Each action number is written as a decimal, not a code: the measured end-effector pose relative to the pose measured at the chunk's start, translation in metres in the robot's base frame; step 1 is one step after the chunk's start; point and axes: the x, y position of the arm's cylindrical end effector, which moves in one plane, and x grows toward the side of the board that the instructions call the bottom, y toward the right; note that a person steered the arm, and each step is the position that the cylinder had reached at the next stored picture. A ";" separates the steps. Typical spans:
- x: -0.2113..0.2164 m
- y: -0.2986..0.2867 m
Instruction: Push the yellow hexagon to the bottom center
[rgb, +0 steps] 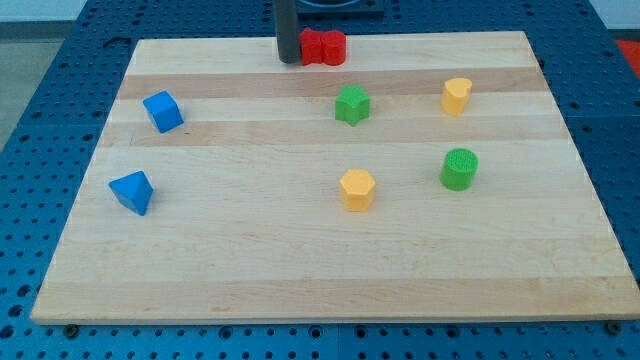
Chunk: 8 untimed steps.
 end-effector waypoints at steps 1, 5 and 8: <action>0.000 0.000; 0.129 -0.008; 0.217 0.077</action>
